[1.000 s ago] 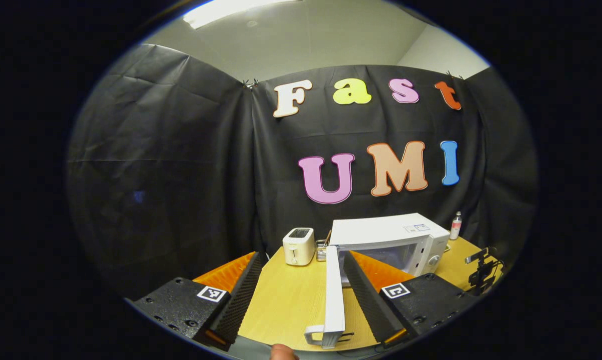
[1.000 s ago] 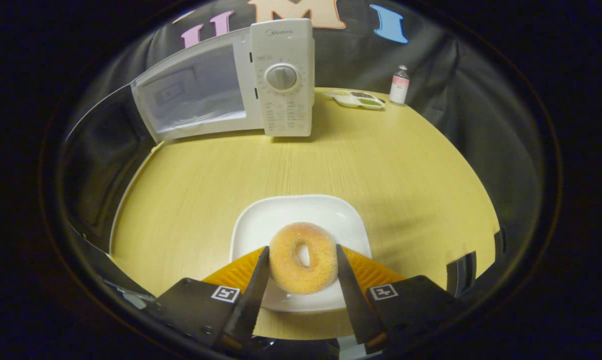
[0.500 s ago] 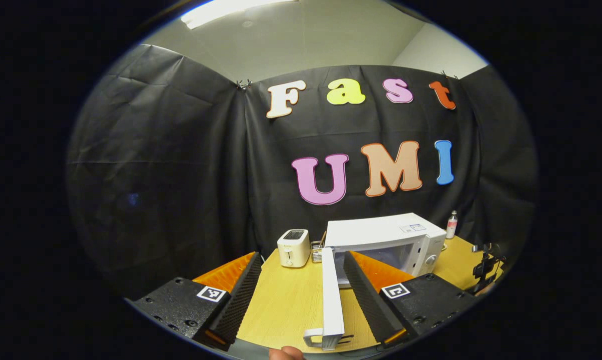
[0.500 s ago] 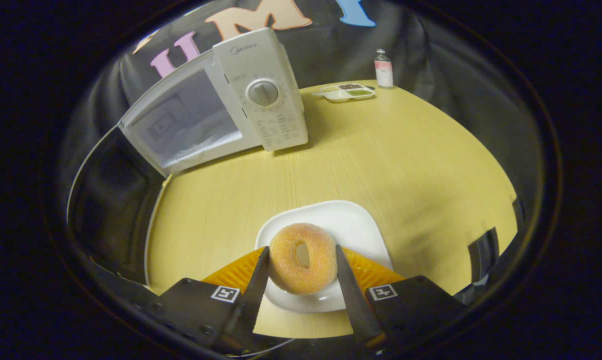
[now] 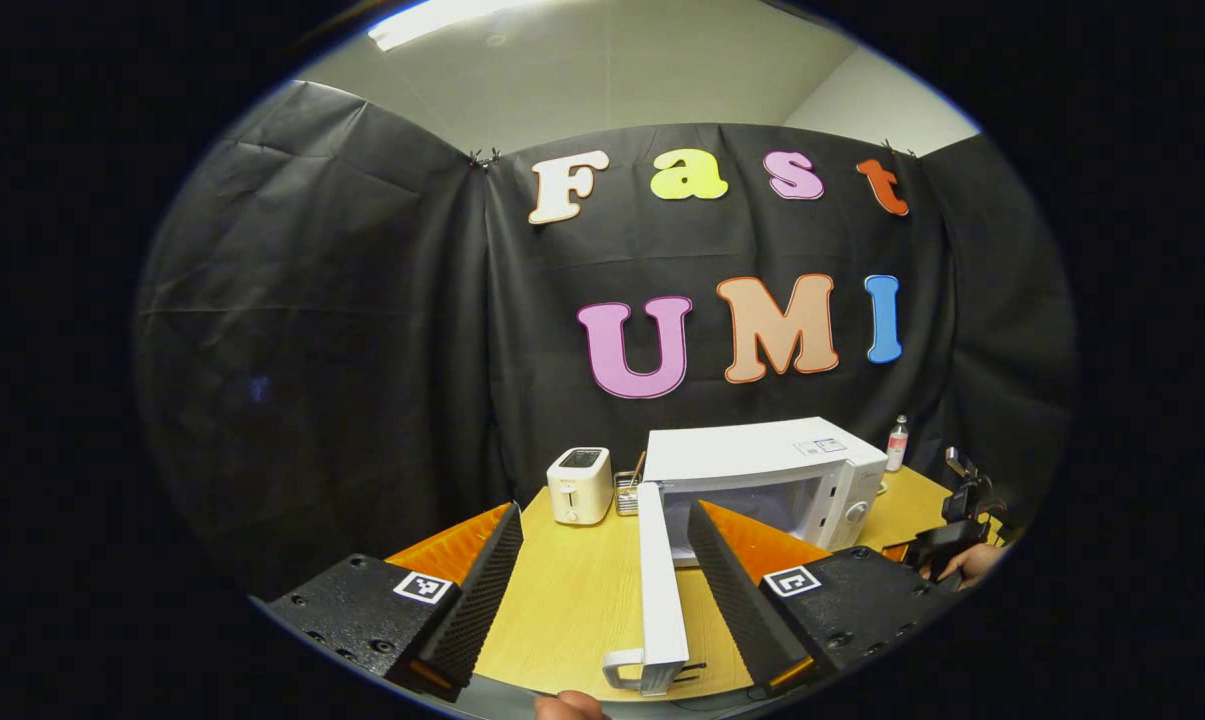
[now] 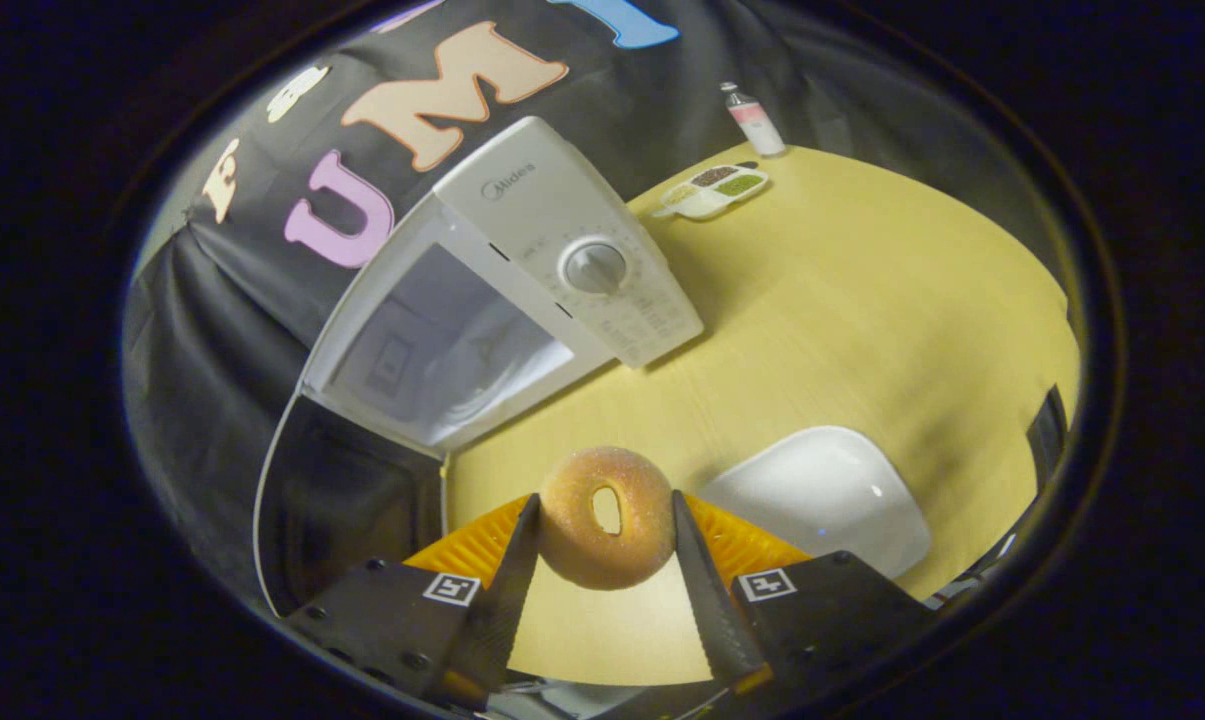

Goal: Open the microwave oven with the left hand, put the food in, and close the microwave oven.

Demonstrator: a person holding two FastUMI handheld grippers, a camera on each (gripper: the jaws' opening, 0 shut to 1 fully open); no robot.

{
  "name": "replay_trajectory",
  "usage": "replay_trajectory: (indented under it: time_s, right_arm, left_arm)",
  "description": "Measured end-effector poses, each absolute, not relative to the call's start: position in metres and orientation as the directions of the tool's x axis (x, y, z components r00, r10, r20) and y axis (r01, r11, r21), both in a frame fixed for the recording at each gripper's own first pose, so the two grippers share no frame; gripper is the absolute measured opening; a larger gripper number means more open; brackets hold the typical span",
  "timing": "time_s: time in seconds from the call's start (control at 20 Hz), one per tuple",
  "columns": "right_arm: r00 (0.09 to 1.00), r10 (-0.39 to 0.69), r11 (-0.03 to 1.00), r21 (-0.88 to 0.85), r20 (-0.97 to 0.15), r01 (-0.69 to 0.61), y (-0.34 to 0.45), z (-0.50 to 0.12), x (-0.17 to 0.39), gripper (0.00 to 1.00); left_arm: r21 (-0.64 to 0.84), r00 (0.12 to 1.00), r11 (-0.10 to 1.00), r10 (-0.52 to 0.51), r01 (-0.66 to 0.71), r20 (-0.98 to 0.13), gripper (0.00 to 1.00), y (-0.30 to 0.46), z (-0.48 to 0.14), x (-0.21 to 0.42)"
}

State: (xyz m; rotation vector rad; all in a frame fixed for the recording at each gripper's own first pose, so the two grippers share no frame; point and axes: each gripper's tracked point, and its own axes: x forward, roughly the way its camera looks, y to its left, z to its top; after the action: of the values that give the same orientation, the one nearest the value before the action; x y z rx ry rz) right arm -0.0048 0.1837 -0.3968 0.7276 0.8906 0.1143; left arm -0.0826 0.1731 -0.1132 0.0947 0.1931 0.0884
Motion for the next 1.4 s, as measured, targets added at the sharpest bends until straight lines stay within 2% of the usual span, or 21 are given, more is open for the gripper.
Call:
replay_trajectory:
  time_s: [0.1,0.15,0.2,0.35,0.4,0.45,0.65,0.8,0.85,1.0,1.15,1.2,1.4]
  right_arm:
    - [0.659,0.423,0.707,0.681,-0.623,0.191,0.205,-0.381,0.010,0.72]
    - [0.663,0.443,0.677,0.710,-0.603,0.193,0.217,-0.376,0.017,0.78]
    - [0.666,0.458,0.648,0.734,-0.589,0.203,0.228,-0.372,0.025,0.72]
    - [0.705,0.487,0.519,0.820,-0.515,0.241,0.258,-0.357,0.052,0.75]
    - [0.731,0.482,0.467,0.848,-0.482,0.251,0.265,-0.351,0.063,0.78]
    - [0.744,0.479,0.433,0.863,-0.465,0.261,0.272,-0.349,0.072,0.78]
    - [0.791,0.440,0.343,0.894,-0.424,0.288,0.295,-0.350,0.103,0.78]
    - [0.836,0.371,0.330,0.899,-0.405,0.289,0.303,-0.354,0.125,0.77]
    - [0.838,0.359,0.328,0.897,-0.410,0.297,0.309,-0.358,0.131,0.71]
    - [0.848,0.328,0.326,0.892,-0.417,0.312,0.322,-0.368,0.147,0.71]
    - [0.861,0.276,0.369,0.875,-0.426,0.315,0.326,-0.381,0.158,0.71]
    - [0.866,0.260,0.384,0.869,-0.427,0.313,0.326,-0.384,0.162,0.71]
    - [0.875,0.240,0.427,0.855,-0.420,0.294,0.337,-0.391,0.175,0.72]
  left_arm:
    - [0.094,0.976,0.992,0.100,-0.083,-0.194,0.97,0.176,-0.116,-0.086]
    - [0.092,0.975,0.992,0.100,-0.083,-0.200,1.00,0.177,-0.118,-0.090]
    - [0.092,0.973,0.992,0.101,-0.083,-0.209,1.00,0.179,-0.121,-0.092]
    - [0.095,0.967,0.992,0.107,-0.087,-0.229,0.97,0.185,-0.126,-0.100]
    - [0.094,0.965,0.992,0.109,-0.089,-0.238,1.00,0.187,-0.128,-0.102]
    - [0.093,0.963,0.992,0.111,-0.091,-0.245,0.97,0.189,-0.131,-0.105]
    - [0.096,0.954,0.991,0.120,-0.097,-0.273,0.97,0.195,-0.138,-0.112]
    - [0.105,0.943,0.989,0.132,-0.105,-0.305,0.97,0.205,-0.147,-0.117]
    - [0.108,0.940,0.988,0.136,-0.107,-0.314,0.97,0.208,-0.150,-0.119]
    - [0.119,0.931,0.986,0.150,-0.116,-0.332,0.97,0.220,-0.156,-0.120]
    - [0.128,0.921,0.980,0.187,-0.152,-0.341,1.00,0.236,-0.159,-0.127]
    - [0.121,0.917,0.978,0.201,-0.169,-0.345,0.97,0.241,-0.160,-0.130]
    - [0.087,0.904,0.975,0.221,-0.203,-0.367,0.97,0.256,-0.174,-0.138]
